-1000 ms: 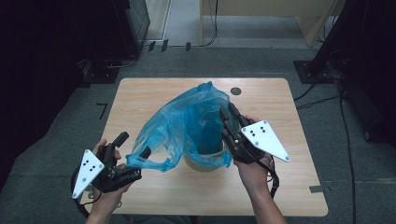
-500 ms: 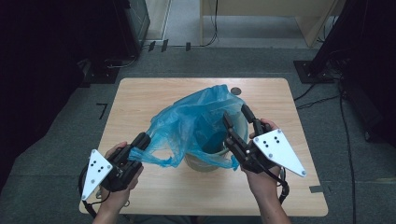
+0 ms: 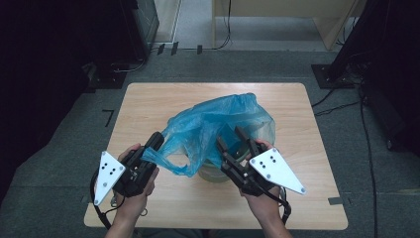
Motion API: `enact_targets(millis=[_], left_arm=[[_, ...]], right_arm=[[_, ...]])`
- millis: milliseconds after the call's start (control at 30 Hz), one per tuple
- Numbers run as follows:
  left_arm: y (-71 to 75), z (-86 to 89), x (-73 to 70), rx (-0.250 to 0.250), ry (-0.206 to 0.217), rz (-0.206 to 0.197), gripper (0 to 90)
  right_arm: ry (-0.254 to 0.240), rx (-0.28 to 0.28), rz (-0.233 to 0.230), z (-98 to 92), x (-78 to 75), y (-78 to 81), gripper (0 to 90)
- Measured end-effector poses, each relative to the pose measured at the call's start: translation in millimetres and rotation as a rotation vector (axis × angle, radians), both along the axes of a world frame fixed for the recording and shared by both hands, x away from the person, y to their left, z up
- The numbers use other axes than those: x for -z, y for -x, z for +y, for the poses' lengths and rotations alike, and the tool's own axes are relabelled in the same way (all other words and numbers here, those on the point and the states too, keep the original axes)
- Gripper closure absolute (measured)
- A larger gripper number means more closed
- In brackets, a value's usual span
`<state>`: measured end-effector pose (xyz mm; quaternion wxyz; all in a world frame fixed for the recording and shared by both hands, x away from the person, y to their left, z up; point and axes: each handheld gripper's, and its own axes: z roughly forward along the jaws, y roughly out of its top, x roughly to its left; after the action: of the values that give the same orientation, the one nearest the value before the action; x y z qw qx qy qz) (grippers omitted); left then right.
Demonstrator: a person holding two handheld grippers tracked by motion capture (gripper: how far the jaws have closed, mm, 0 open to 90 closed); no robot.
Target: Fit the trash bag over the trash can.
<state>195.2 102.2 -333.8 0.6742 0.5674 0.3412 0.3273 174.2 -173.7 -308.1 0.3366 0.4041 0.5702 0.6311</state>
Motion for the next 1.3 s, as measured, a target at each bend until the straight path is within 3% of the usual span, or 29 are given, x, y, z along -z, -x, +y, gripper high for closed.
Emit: enact_targets(millis=[133,267,367,400,500,600,733,967,1133,1200,1300], left_arm=[[-0.1,-0.8,0.1,-0.001,0.005,-0.003,85.9],[1.2,-1.9,-0.2,0.005,0.007,-0.016,85.6],[2.3,-2.9,-0.5,0.014,0.008,-0.028,85.2],[2.6,-3.2,-0.5,0.020,0.005,-0.031,84.7],[3.1,-3.6,0.5,0.033,-0.008,-0.033,80.4],[3.5,-2.6,1.5,0.034,-0.009,-0.035,76.3],[3.5,-1.0,3.4,0.050,-0.022,-0.037,65.7],[8.9,-6.9,10.0,0.053,-0.126,-0.098,44.3],[14.9,-14.0,9.6,0.018,-0.184,-0.126,27.1],[17.7,-15.0,8.0,0.012,-0.190,-0.130,20.6],[22.9,-15.3,7.1,0.011,-0.198,-0.141,17.6]], right_arm=[[-0.027,-0.020,0.056,4.6,1.6,-0.9,33.0],[-0.058,-0.100,0.121,10.7,2.2,-3.9,28.5],[-0.079,-0.180,0.176,17.2,3.4,-7.9,33.9],[-0.082,-0.205,0.182,19.4,4.0,-8.8,45.6],[-0.082,-0.217,0.165,26.2,3.8,-8.0,73.9],[-0.075,-0.210,0.146,31.8,-0.4,-9.2,90.0],[-0.080,-0.192,0.105,36.1,-9.8,-11.6,90.0],[-0.130,-0.193,0.047,40.3,-38.2,-15.1,90.0],[-0.125,-0.175,0.007,47.1,-53.5,-14.3,90.0],[-0.121,-0.144,-0.012,50.9,-56.0,-14.1,90.0],[-0.120,-0.106,-0.028,53.8,-56.1,-15.7,90.0]])
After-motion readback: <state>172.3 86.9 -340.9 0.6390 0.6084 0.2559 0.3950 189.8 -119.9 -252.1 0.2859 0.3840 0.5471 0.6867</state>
